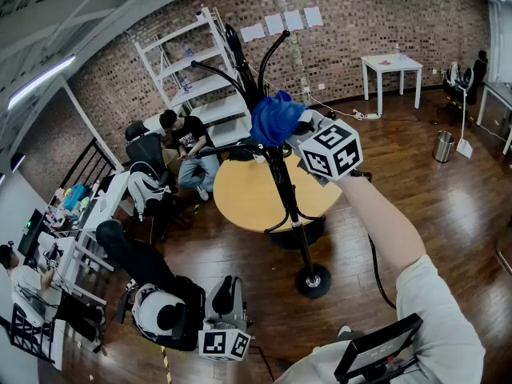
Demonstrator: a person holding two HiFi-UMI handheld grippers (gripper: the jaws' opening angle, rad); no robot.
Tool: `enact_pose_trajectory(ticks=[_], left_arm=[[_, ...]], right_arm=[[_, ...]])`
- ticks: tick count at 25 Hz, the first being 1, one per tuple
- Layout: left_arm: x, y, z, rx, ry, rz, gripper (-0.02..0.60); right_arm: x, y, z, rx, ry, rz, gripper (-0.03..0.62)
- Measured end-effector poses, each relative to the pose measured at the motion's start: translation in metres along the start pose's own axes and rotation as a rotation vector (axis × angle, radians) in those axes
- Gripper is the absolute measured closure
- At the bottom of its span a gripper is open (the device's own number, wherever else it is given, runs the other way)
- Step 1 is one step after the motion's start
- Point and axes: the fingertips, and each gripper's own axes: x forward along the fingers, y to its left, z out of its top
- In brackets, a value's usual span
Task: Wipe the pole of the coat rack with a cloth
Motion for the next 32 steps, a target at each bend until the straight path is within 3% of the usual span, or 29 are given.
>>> enact_pose_trajectory(ticks=[4,8,11,15,18,21,25,27,32], left_arm=[[0.013,0.011,-0.005,0.025,-0.029,0.015,0.509],[0.029,0.013,-0.011,0.009,-0.021,0.043,0.509],[0.044,0.016,-0.020,0.009,-0.017,0.045,0.509],[0.068,0.016,-0.024,0.007,-0.003,0.030,0.511],[0.082,0.012,-0.027,0.016,-0.009,0.016,0.511],[0.095,0.012,-0.035,0.017,-0.017,-0.011,0.511],[0.101,0.024,-0.033,0.006,-0.006,-0.033,0.511],[0.103,0.035,-0.038,-0.011,-0.009,-0.051,0.511],[0.111,0.072,-0.039,-0.015,-0.004,-0.103,0.511]], right_arm=[[0.043,-0.030,-0.011,0.158,0.108,-0.035,0.500],[0.036,-0.017,-0.043,0.167,0.204,-0.090,0.500],[0.022,-0.001,-0.091,0.193,0.250,-0.096,0.500],[0.019,0.011,-0.137,0.169,0.250,-0.080,0.500],[0.011,0.031,-0.109,0.103,0.172,-0.016,0.500],[0.021,0.050,-0.043,0.038,0.046,0.074,0.500],[0.059,0.039,0.007,-0.017,0.017,0.054,0.499],[0.066,0.031,-0.002,-0.021,0.068,0.021,0.500],[0.059,0.028,-0.084,0.016,0.243,-0.014,0.500]])
